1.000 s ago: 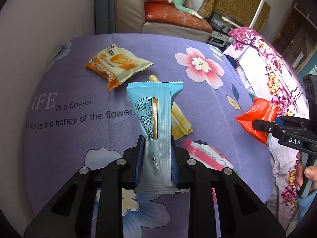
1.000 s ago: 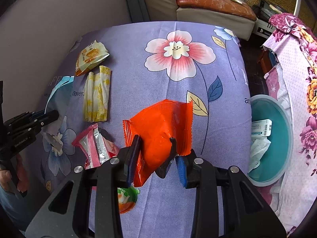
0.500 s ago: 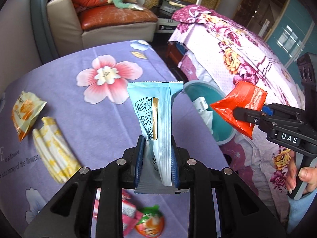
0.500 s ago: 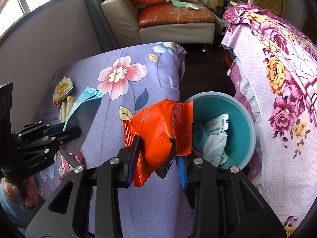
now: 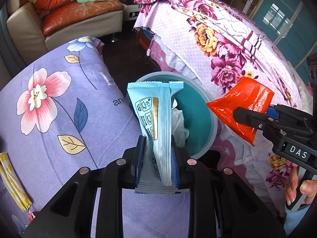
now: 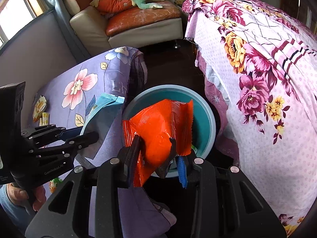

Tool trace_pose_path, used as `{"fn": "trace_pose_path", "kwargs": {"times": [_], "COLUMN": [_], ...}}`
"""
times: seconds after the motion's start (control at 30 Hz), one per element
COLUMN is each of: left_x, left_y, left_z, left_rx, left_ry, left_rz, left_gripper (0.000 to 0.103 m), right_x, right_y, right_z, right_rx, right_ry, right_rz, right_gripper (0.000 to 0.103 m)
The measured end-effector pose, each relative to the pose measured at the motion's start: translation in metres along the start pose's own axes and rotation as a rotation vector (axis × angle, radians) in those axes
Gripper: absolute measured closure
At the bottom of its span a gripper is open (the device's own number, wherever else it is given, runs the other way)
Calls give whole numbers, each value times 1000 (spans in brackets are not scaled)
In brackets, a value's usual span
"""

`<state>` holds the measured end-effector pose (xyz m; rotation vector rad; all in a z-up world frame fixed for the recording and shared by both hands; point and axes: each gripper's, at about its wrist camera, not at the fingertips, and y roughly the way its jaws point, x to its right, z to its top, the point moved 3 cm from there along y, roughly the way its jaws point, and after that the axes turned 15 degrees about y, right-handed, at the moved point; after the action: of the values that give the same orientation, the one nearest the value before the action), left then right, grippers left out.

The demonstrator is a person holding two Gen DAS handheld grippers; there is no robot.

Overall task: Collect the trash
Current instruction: 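Carry wipe pack and red wrapper over the wastebasket and release both inside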

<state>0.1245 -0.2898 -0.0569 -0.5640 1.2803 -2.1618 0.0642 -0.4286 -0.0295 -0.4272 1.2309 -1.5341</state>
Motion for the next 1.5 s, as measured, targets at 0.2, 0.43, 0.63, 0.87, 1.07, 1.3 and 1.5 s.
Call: {"fn": "trace_pose_path", "kwargs": {"times": [0.2,0.43,0.63,0.87,1.07,1.3,1.5], "left_x": [5,4,5,-5,-15,-29,-40], "left_y": [17,29,32,28,26,20,12], "left_z": [13,25,37,40,32,21,9], "left_rx": [-19,-23,-11,13,2,5,11], "left_ry": [11,18,36,21,10,-25,-44], "left_rz": [-11,-21,-9,36,60,57,62], "left_gripper": [78,78,69,24,14,13,12], "right_x": [12,22,29,26,19,7,-2], "right_y": [8,15,19,30,40,53,56], "right_z": [4,13,23,27,26,23,22], "right_rx": [-10,-16,-16,-33,-52,-85,-88], "right_ry": [14,34,57,51,37,18,15], "right_rz": [-7,-22,-39,-52,-58,-67,-66], "right_gripper": [71,70,70,70,69,65,42]}}
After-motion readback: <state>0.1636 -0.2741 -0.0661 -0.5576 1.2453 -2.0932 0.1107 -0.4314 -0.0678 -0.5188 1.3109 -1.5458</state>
